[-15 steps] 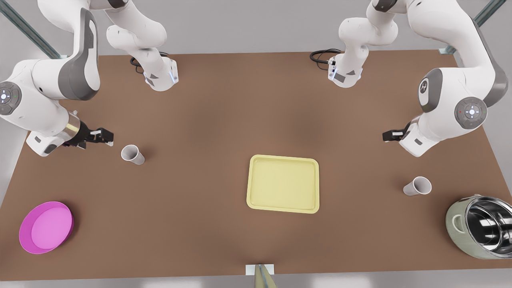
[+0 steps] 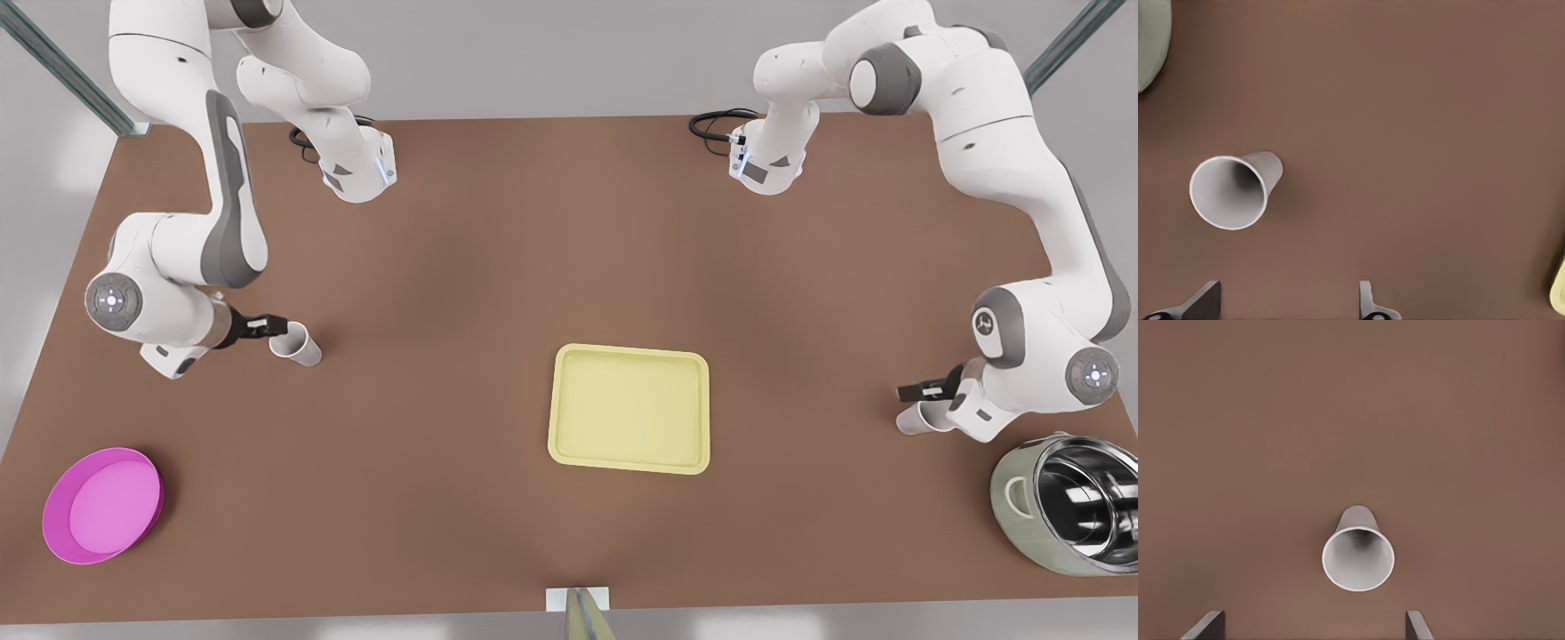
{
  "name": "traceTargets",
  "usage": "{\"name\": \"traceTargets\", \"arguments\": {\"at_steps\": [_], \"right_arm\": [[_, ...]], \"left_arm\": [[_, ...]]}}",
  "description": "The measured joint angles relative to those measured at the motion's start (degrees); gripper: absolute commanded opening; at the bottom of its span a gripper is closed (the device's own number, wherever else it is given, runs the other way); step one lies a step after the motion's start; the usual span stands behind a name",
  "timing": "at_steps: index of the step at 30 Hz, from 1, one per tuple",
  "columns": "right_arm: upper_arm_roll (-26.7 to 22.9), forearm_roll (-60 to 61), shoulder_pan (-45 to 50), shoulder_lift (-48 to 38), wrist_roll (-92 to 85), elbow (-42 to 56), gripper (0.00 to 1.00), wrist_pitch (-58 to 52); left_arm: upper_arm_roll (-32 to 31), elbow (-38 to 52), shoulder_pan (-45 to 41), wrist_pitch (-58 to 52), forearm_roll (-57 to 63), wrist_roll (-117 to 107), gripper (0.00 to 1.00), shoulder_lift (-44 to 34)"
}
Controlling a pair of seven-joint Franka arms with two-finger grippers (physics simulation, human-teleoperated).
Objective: Use both arms to respectively pick up the white IKEA cups from the middle-left and middle-right positions, then place the white IKEA cups onto the middle-middle tray, ensuring that the cups remain upright and do not tip over
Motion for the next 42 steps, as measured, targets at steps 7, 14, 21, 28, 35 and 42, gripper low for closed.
{"name": "traceTargets", "arguments": {"at_steps": [7, 14, 21, 28, 35, 42], "right_arm": [[0.0, 0.3, -3.7, 3.3, -0.8, -4.6, 1.00, 9.5], [0.1, 1.0, -7.2, 4.3, -1.9, -12.2, 1.00, 18.8], [0.1, 3.9, -8.0, 3.4, -3.8, -19.8, 1.00, 27.8], [0.1, 4.2, -7.8, 5.0, -5.1, -21.0, 0.79, 32.4], [0.2, 5.0, -7.3, 7.2, -6.7, -20.8, 0.22, 35.0], [0.6, 4.9, -3.7, 7.6, -8.0, -16.3, 0.21, 34.7]], "left_arm": [[1.0, 0.0, 6.3, 9.0, -0.3, 4.6, 1.00, 6.4], [1.4, -0.4, 8.7, 14.8, -0.5, 8.3, 1.00, 10.5], [1.3, -1.1, 9.1, 14.8, -4.2, 10.1, 0.21, 11.7], [1.2, -1.4, 7.2, 11.5, -6.0, 10.7, 0.21, 8.0], [-7.3, 0.2, -10.0, 6.9, -6.3, 2.8, 0.21, 4.6], [-9.5, 0.2, -22.2, 11.5, -6.5, -11.5, 0.21, 7.9]]}}
